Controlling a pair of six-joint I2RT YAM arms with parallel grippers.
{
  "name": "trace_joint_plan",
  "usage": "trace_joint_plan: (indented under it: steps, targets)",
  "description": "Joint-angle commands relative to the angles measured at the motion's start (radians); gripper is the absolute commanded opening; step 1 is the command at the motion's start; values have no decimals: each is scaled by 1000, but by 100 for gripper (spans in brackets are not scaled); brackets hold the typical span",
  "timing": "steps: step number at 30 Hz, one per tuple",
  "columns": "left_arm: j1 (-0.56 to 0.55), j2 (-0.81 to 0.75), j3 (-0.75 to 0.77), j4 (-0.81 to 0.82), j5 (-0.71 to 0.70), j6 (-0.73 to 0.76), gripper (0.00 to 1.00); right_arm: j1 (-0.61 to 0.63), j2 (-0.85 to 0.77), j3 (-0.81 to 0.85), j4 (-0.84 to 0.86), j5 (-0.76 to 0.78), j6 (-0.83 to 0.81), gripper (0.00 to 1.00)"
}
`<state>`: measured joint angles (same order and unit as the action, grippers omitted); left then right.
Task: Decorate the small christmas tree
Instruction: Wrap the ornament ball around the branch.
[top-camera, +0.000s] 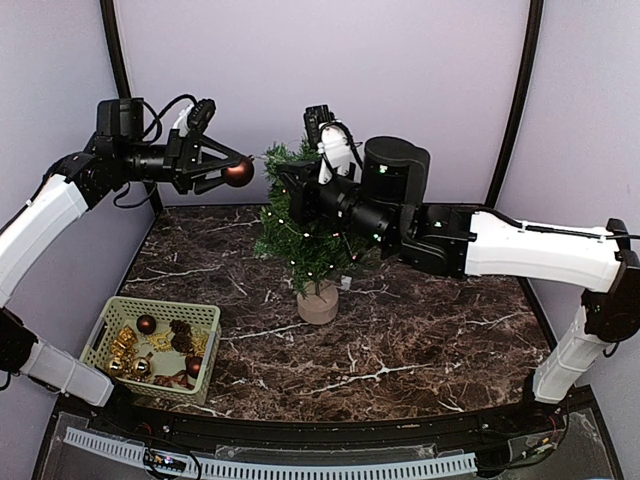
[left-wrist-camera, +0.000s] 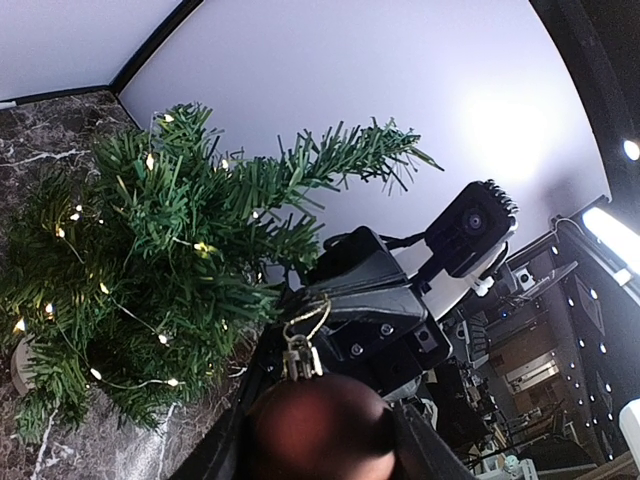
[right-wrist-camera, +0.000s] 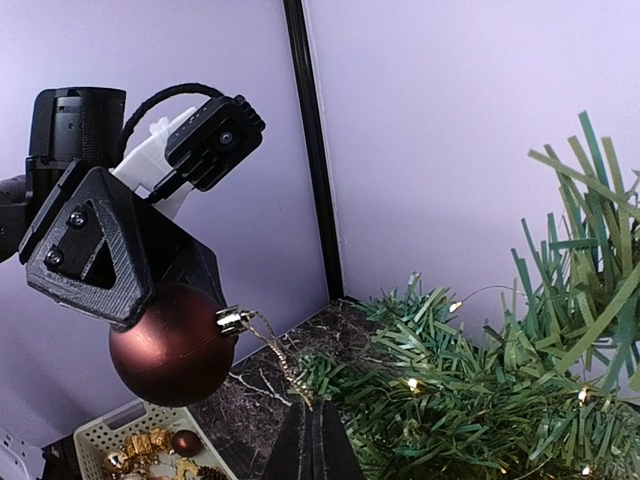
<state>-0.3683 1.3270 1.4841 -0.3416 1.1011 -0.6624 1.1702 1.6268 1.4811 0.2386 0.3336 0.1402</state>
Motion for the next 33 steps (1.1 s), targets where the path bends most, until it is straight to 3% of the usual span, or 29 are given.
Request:
trace_joint_plan:
  steps: [1,17,33]
  targets:
    - [6,-18,2,42,19,11,39,9,1,45,37,-12,-6,0]
    - [7,20,-9,6,-6,109,38,9,58,77,7,47,-21,0]
    - [8,32,-22,-4,-10,79,38,9,37,52,-6,38,18,0]
